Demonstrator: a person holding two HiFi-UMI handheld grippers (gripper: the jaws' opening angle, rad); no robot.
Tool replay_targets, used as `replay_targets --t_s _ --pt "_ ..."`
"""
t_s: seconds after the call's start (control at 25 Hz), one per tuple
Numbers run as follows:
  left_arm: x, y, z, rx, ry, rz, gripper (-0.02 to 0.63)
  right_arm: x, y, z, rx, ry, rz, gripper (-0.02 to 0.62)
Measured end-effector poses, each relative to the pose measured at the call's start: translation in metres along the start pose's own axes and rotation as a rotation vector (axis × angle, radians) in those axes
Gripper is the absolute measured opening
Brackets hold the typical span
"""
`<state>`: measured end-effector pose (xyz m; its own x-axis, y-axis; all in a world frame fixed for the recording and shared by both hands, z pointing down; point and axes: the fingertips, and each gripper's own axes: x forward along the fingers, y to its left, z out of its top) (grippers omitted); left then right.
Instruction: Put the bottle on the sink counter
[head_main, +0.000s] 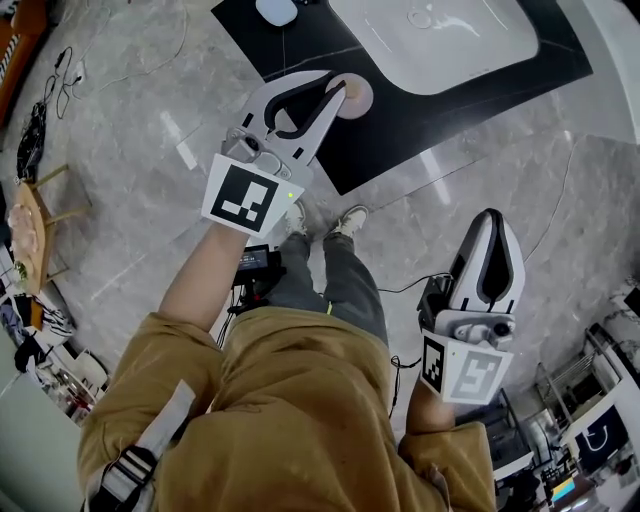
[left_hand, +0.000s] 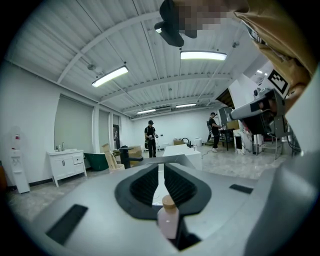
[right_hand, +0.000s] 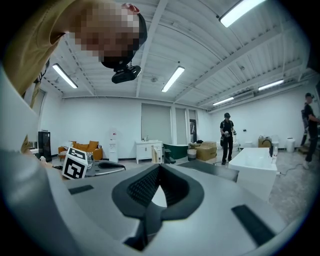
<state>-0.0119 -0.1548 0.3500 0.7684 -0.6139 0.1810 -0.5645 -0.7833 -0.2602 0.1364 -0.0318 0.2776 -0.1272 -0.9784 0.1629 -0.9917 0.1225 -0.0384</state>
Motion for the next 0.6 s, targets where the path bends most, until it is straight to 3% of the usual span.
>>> replay_targets --t_s 0.16,0.6 --pt "-0.007 0.002 0.008 -0.006 0.003 0.01 0.007 -0.007 0.003 0.006 -0.002 -0.011 0.005 0.005" --pt "-0.036 0.019 0.039 -0.018 -0.057 0.057 0.003 -0.021 0.01 0.026 -0.011 -0.052 0.01 0.005"
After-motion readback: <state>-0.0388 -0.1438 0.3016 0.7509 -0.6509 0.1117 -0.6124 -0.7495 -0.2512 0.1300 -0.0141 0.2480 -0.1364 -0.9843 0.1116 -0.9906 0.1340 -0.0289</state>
